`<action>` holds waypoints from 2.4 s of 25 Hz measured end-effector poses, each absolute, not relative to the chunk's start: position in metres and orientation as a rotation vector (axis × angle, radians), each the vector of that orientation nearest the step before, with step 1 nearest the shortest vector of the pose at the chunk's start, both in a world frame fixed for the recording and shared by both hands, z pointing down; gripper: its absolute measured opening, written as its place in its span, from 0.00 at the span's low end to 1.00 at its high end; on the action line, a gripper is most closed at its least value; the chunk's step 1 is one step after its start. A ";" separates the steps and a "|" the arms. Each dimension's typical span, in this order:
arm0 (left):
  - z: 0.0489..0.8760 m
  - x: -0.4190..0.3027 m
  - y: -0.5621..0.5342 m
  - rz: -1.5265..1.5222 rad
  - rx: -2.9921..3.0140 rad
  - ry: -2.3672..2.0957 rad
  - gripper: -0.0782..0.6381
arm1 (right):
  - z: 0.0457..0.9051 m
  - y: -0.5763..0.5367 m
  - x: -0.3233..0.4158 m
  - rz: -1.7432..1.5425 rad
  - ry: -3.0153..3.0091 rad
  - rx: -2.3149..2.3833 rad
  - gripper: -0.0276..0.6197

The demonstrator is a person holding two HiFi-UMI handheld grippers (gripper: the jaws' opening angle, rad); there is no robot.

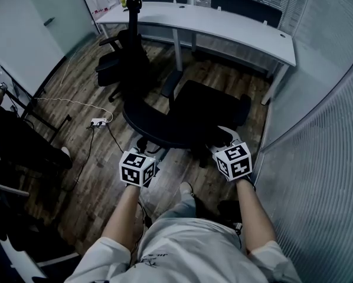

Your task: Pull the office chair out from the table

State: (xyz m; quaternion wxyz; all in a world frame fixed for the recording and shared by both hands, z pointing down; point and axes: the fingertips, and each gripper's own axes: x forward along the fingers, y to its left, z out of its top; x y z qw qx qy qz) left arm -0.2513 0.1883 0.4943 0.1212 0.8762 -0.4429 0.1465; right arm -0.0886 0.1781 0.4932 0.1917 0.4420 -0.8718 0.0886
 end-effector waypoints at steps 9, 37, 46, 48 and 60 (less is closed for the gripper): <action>0.492 -0.263 0.203 0.399 2.531 -1.377 0.56 | 0.486 0.200 -0.068 0.215 -2.394 1.400 0.35; 0.473 -0.254 0.370 0.317 2.547 -1.306 0.12 | 0.469 0.375 -0.100 0.357 -2.501 1.460 0.05; 0.465 -0.265 0.374 0.312 2.546 -1.238 0.13 | 0.473 0.389 -0.126 0.398 -2.480 1.453 0.05; 0.465 -0.266 0.372 0.316 2.559 -1.220 0.12 | 0.474 0.389 -0.131 0.408 -2.483 1.458 0.05; 0.461 -0.273 0.370 0.302 2.590 -1.174 0.12 | 0.462 0.390 -0.154 0.393 -2.500 1.429 0.05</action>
